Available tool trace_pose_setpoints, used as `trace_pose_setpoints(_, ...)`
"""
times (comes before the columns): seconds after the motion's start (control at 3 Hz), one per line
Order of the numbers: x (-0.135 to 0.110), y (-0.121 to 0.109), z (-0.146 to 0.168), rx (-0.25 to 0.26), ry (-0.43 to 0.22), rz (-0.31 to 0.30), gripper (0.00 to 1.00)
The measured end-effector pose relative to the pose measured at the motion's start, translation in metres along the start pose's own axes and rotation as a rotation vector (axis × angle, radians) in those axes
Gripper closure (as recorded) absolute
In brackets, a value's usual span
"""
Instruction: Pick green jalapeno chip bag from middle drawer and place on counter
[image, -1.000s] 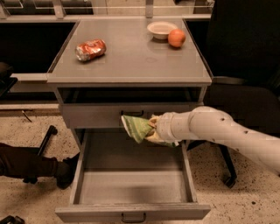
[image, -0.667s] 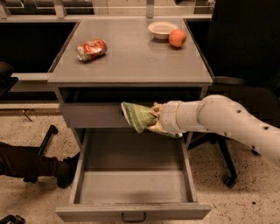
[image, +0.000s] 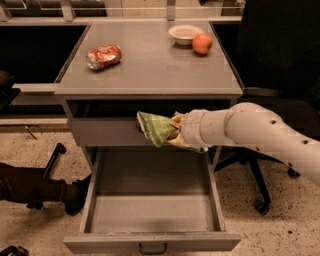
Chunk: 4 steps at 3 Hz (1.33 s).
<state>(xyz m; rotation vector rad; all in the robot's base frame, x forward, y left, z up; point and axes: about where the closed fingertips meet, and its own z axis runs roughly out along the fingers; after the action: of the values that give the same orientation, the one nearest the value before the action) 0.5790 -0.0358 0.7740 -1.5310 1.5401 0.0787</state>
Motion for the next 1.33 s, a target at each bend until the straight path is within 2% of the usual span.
trace_pose_setpoints(0.33, -0.038, -0.035, -0.020, 0.046, -0.012, -0.068, 1.00)
trace_pose_setpoints(0.67, -0.074, -0.080, -0.036, 0.121, -0.040, -0.122, 1.00)
trace_pose_setpoints(1.0, -0.074, -0.081, -0.036, 0.121, -0.040, -0.122, 1.00)
trace_pose_setpoints(1.33, -0.071, -0.105, -0.025, 0.178, -0.022, -0.146, 1.00)
